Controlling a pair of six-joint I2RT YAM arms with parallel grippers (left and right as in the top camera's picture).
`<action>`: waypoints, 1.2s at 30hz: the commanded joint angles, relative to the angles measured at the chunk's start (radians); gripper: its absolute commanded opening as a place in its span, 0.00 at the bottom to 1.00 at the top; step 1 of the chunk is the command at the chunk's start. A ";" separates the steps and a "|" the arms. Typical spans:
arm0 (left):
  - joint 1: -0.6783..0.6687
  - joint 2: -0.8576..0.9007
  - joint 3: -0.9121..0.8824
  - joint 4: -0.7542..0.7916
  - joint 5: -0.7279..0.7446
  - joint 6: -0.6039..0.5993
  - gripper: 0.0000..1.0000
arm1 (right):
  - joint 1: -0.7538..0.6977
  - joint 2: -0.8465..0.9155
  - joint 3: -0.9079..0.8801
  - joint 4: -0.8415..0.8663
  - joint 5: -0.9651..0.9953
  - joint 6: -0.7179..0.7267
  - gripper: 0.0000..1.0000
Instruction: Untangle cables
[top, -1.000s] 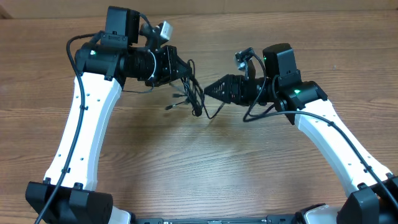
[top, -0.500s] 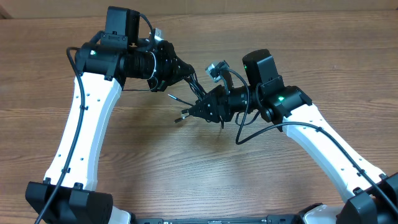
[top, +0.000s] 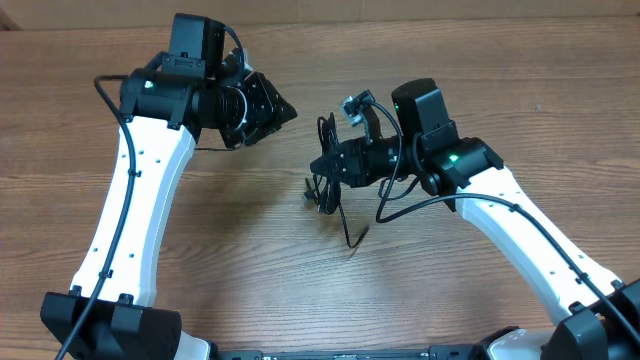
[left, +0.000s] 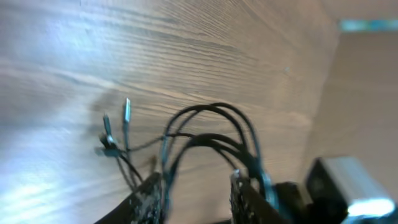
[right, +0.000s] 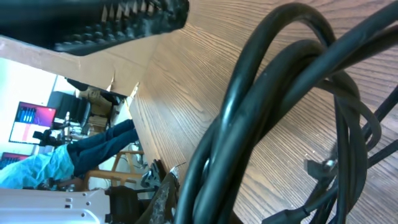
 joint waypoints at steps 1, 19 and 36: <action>-0.006 -0.002 -0.042 -0.019 0.077 0.177 0.35 | -0.032 -0.072 0.041 0.014 -0.055 0.014 0.04; -0.122 0.000 -0.439 0.575 0.185 0.097 0.48 | -0.080 -0.099 0.041 0.020 -0.121 0.023 0.04; -0.185 0.072 -0.439 0.614 0.298 0.150 0.31 | -0.080 -0.099 0.041 -0.002 -0.120 0.022 0.04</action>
